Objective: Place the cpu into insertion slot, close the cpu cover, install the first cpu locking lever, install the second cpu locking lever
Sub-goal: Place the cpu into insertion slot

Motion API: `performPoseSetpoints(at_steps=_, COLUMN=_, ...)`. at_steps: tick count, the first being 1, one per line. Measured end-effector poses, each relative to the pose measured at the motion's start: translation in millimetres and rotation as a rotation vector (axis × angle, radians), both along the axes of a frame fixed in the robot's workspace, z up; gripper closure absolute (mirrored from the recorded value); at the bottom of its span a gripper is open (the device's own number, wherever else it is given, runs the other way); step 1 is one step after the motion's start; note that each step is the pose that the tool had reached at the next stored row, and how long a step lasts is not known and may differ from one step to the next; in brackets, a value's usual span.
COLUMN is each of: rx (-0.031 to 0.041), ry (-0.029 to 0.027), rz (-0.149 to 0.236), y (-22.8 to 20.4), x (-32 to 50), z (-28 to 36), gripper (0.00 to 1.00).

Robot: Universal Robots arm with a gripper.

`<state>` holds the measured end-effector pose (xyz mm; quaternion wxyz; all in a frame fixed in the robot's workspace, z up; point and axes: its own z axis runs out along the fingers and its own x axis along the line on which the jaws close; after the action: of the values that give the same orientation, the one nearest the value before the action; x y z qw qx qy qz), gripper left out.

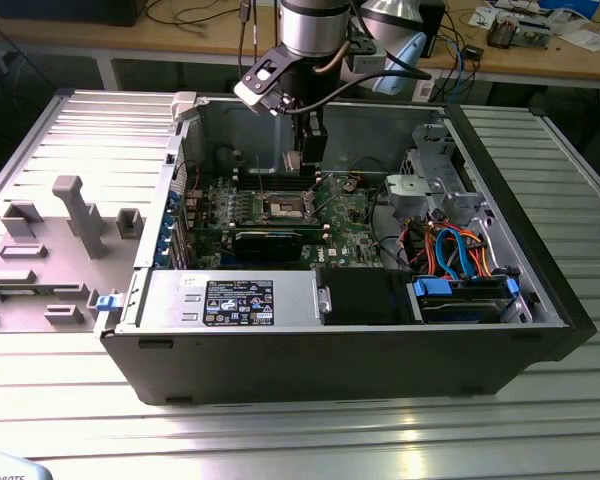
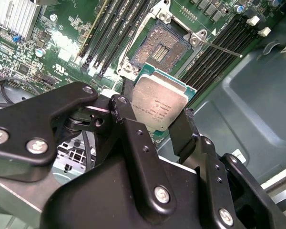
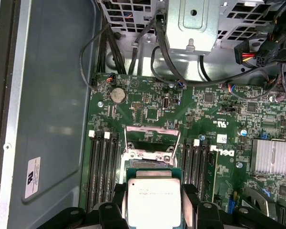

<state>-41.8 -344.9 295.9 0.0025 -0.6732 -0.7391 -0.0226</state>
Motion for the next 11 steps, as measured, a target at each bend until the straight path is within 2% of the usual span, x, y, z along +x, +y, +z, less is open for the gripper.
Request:
performPoseSetpoints(at_steps=4, rx=-0.0001, ry=0.0001, rz=0.0, y=0.0, x=-0.2, z=0.0, gripper=0.46)
performPoseSetpoints(at_steps=7, rx=0.0001, ry=0.0007, rz=-0.004, y=0.1, x=-0.2, z=-2.5, gripper=0.46)
performPoseSetpoints(at_steps=11, rx=0.0001, ry=0.0012, rz=-0.028, y=0.2, x=-0.4, z=-7.3, gripper=0.46)
